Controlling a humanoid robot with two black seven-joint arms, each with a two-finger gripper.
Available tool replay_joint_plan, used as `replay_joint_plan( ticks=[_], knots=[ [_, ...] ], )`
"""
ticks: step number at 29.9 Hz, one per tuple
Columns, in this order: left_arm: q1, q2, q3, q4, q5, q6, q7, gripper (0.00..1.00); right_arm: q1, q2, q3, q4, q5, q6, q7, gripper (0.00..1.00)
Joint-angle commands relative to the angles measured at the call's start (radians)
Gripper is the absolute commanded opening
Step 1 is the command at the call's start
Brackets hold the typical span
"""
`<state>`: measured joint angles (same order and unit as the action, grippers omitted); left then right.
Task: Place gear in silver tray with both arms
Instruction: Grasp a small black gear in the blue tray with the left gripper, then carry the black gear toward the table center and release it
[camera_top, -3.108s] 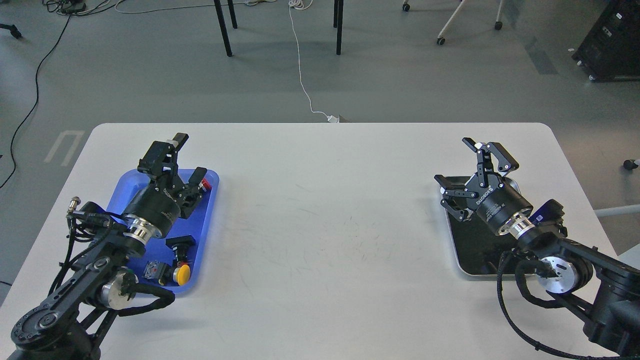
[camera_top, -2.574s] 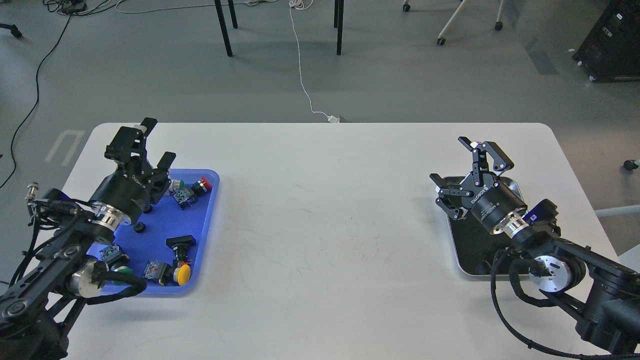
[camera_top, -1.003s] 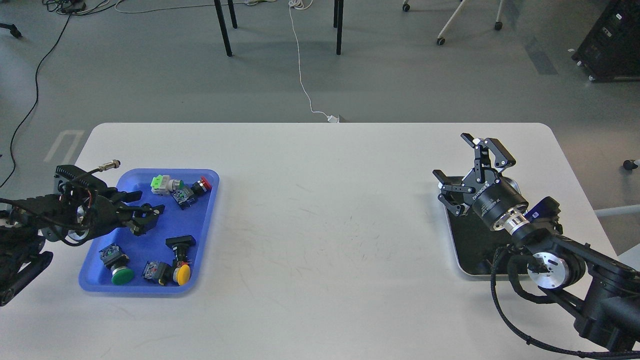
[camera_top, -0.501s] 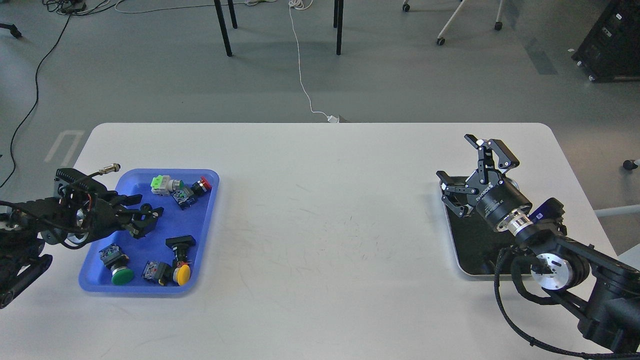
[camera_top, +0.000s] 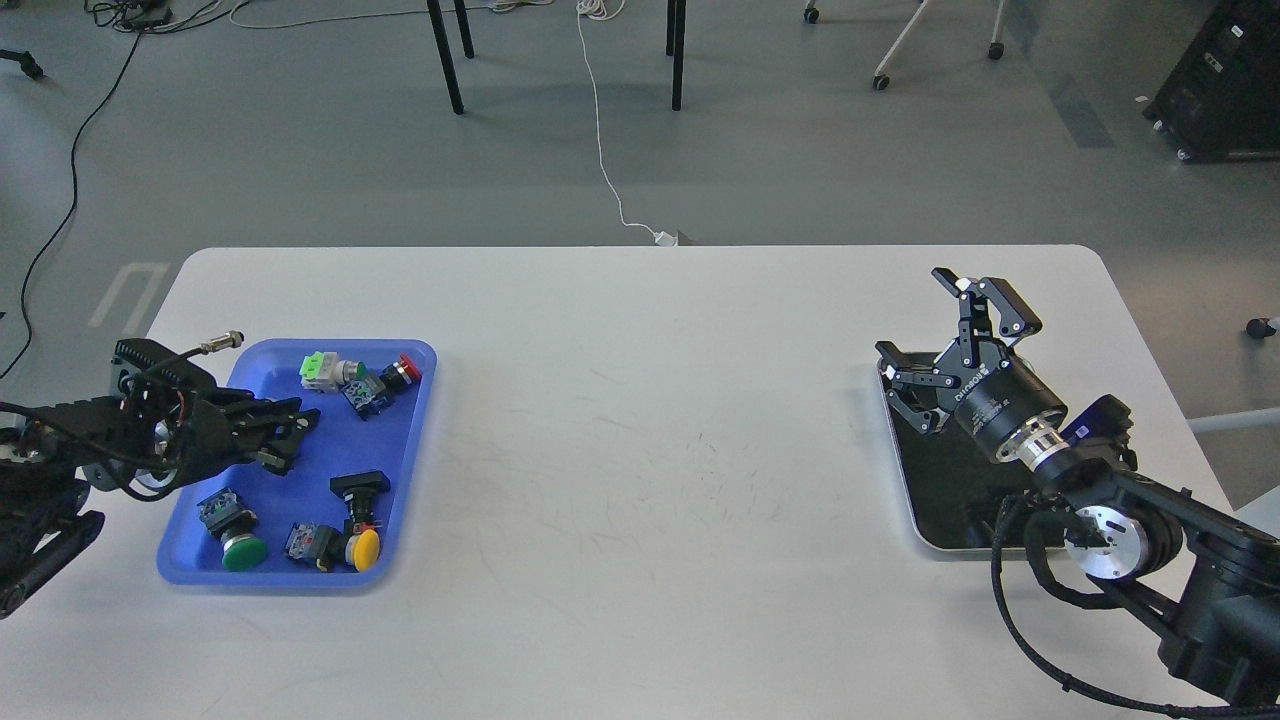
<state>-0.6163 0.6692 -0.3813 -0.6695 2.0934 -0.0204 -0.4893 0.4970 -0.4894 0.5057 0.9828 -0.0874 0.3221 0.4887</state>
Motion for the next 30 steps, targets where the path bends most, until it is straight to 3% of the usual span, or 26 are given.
replay_joint_plan(
  ticks=[1,9,19,24,30],
  knots=[
    [-0.010,0.001,-0.001,-0.004,-0.007,-0.001,0.001,0.12,0.000,0.000,0.000,0.000,0.000,0.002,0.000,0.99],
    [-0.014,0.084,-0.005,-0.073,-0.042,-0.001,0.001,0.13,0.005,0.000,0.000,-0.001,0.000,0.002,0.000,0.99],
    [-0.121,0.250,-0.005,-0.384,-0.115,-0.055,0.001,0.13,0.012,0.000,0.000,-0.001,0.000,0.002,0.000,0.99],
    [-0.189,0.222,-0.004,-0.447,-0.020,-0.091,0.001,0.13,0.025,-0.001,-0.003,-0.001,-0.003,0.005,0.000,0.99],
    [-0.256,0.025,0.005,-0.470,0.083,-0.214,0.001,0.13,0.113,-0.029,-0.024,-0.001,-0.029,0.005,0.000,0.99]
  ],
)
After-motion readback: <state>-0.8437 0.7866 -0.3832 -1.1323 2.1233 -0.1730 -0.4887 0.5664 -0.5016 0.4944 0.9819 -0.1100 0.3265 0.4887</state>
